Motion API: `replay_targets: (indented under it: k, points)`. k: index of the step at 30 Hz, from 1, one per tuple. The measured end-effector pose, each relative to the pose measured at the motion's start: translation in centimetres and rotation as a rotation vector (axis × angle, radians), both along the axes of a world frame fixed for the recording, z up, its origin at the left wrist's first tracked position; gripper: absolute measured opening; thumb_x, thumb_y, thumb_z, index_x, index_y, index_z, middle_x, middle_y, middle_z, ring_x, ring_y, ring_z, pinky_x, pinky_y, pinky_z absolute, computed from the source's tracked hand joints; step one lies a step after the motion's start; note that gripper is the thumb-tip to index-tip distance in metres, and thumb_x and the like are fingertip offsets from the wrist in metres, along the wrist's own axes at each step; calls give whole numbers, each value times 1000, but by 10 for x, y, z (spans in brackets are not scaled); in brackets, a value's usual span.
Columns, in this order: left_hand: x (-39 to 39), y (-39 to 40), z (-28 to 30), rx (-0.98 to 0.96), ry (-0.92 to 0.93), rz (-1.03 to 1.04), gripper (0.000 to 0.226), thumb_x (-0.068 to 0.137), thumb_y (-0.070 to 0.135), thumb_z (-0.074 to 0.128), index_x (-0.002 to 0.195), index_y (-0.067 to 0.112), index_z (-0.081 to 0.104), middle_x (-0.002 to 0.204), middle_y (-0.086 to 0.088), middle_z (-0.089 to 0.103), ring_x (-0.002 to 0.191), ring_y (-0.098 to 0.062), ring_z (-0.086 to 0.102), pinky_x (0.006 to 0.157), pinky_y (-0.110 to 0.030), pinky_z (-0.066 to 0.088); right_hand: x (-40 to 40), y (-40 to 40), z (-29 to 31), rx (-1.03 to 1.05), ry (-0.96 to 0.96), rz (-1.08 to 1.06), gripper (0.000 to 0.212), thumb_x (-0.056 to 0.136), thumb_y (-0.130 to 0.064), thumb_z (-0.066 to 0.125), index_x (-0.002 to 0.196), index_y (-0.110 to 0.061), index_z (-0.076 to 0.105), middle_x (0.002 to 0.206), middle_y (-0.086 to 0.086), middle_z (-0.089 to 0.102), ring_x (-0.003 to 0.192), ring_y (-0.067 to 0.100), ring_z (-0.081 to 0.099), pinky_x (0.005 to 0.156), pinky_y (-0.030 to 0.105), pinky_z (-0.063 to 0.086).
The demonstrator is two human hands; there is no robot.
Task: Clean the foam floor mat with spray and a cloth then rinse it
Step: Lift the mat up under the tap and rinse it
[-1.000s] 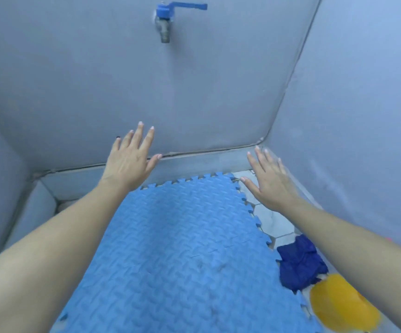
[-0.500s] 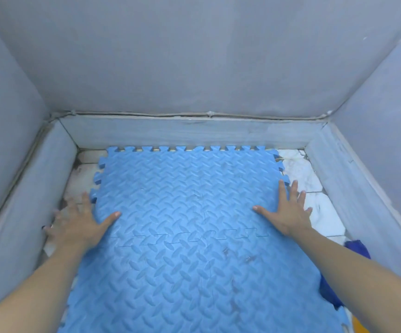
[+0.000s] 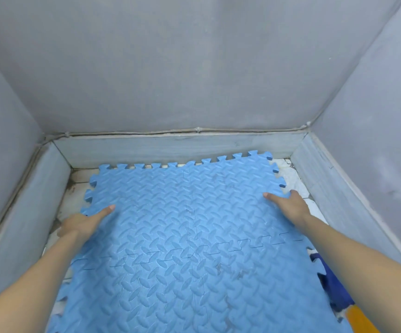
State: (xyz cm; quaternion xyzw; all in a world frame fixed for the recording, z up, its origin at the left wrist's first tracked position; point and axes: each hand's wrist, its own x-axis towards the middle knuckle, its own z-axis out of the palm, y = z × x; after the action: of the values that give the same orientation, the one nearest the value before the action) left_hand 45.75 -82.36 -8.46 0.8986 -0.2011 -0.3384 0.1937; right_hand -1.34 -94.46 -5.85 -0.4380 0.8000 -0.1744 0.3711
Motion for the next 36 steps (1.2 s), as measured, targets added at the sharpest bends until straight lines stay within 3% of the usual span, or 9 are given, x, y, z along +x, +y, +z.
replay_targets:
  k: [5, 8, 14, 16, 18, 24, 28, 32, 36]
  points:
    - [1, 9, 42, -151, 35, 91, 98, 66, 66, 71, 128, -8, 51, 135, -21, 51, 120, -40, 50, 96, -44, 43, 4, 2, 42, -205, -83, -108, 84, 70, -56, 78, 137, -17, 43, 131, 3, 54, 113, 25, 56, 93, 36, 44]
    - [9, 12, 71, -261, -7, 159, 132, 39, 84, 70, 128, -10, 45, 131, -26, 53, 117, -44, 53, 97, -54, 45, 9, 4, 67, -304, -148, -138, 78, 67, -54, 81, 128, -17, 49, 117, -1, 58, 102, 22, 61, 93, 39, 50]
    - [19, 15, 125, -496, -65, 244, 108, 41, 73, 78, 124, 31, 23, 138, -19, 42, 125, -41, 39, 104, -55, 35, 26, 8, 112, -482, -245, -134, 69, 74, -49, 79, 127, -22, 46, 116, -5, 51, 102, 17, 54, 87, 32, 42]
    - [22, 14, 138, -556, -68, 191, 123, 52, 66, 79, 146, 34, 6, 151, -15, 32, 135, -40, 32, 109, -54, 30, 32, 9, 124, -537, -256, -119, 66, 76, -48, 78, 127, -22, 46, 117, -6, 48, 103, 16, 51, 86, 30, 38]
    - [28, 13, 148, -544, -86, 102, 132, 55, 67, 78, 148, 37, -11, 157, -9, 22, 140, -41, 25, 112, -55, 26, 37, 6, 134, -589, -272, -99, 63, 76, -46, 78, 125, -24, 46, 120, -7, 48, 105, 17, 50, 89, 32, 40]
    - [30, 8, 173, -457, -96, -69, 154, 43, 58, 88, 148, 28, -21, 155, -14, 27, 138, -41, 30, 111, -53, 28, 37, -7, 143, -558, -255, -141, 58, 75, -35, 80, 121, -23, 47, 120, 5, 59, 102, 27, 58, 90, 39, 46]
    - [33, -7, 213, -598, 80, -3, 144, 44, 35, 96, 149, 17, 0, 145, -14, 40, 128, -36, 43, 105, -52, 36, 37, -24, 183, -539, -296, -167, 62, 76, -34, 78, 127, -17, 48, 120, 6, 57, 102, 29, 60, 93, 43, 48]
    - [30, -27, 249, -673, 204, 26, 115, 49, 27, 95, 135, 20, 20, 119, -10, 50, 100, -33, 53, 76, -51, 48, 22, -66, 210, -567, -286, -160, 63, 65, -45, 78, 120, -21, 57, 114, 5, 65, 98, 29, 66, 91, 46, 53]
    - [19, -46, 254, -682, 212, 37, 110, 49, 28, 95, 130, 24, 21, 116, -10, 51, 102, -37, 56, 84, -62, 48, 13, -110, 220, -515, -164, -164, 63, 56, -53, 65, 104, -13, 66, 107, 11, 71, 96, 33, 67, 90, 47, 54]
